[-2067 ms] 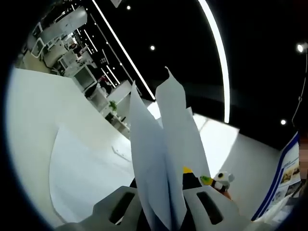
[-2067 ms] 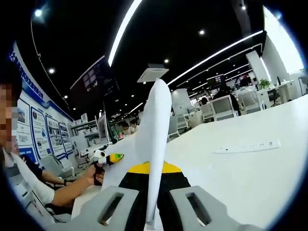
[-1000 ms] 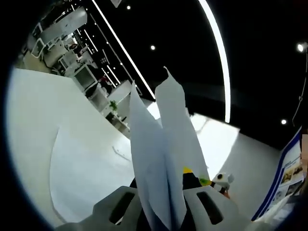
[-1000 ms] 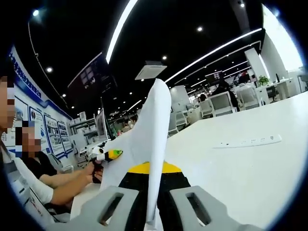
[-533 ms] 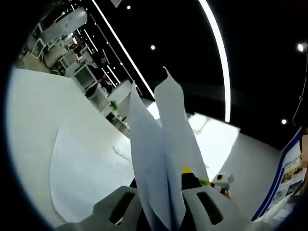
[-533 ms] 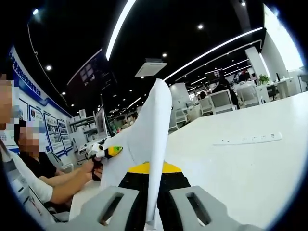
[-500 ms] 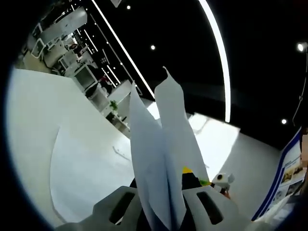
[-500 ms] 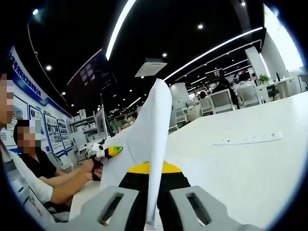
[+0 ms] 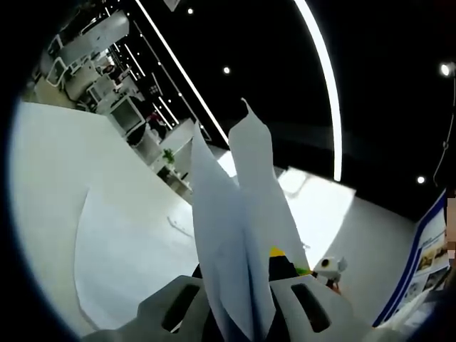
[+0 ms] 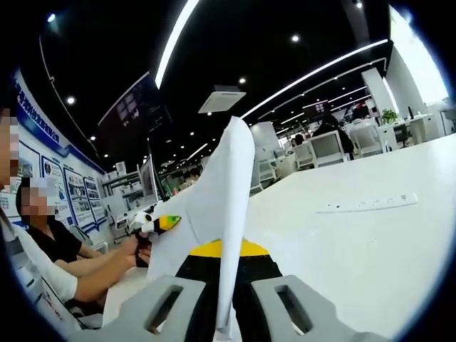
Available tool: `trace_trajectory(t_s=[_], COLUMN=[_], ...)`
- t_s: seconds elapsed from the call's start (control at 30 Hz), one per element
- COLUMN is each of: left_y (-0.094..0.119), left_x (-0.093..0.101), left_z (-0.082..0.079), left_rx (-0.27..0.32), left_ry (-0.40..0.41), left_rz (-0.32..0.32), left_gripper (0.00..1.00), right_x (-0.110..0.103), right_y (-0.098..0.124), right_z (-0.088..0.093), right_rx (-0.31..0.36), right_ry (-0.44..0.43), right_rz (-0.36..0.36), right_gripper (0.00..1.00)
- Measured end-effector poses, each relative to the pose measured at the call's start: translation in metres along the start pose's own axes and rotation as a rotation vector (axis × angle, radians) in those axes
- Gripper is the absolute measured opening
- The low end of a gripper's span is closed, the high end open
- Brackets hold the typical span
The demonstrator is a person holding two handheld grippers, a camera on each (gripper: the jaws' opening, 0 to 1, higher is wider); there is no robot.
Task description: Organize the stack of printing papers by aligning and flattening the scattered papers on the table
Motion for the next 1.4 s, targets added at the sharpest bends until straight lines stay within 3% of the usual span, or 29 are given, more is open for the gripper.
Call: trace_trajectory(t_s=[1.4], left_y=[-0.0008], left_x=[-0.0015], left_z=[-0.0011], left_rx=[0.004], left_ry=[0.001], left_rz=[-0.003], left_gripper=[0.06], right_x=[-0.0026], right_y=[-0.0050], right_z=[0.0065], right_rx=[-0.022], right_ry=[-0.001], right_rz=[-0.005], right_gripper=[0.00])
Point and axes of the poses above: the point that each gripper's makers call its tool centre point, and the gripper's own axes: y roughly backward along the fingers, x roughly to its right, z roughly out of its underside, the point moved 3 cm from there along y, roughly backward along the fingers, and after that the axes turned 1 degree about y, right-handed, at the moved point
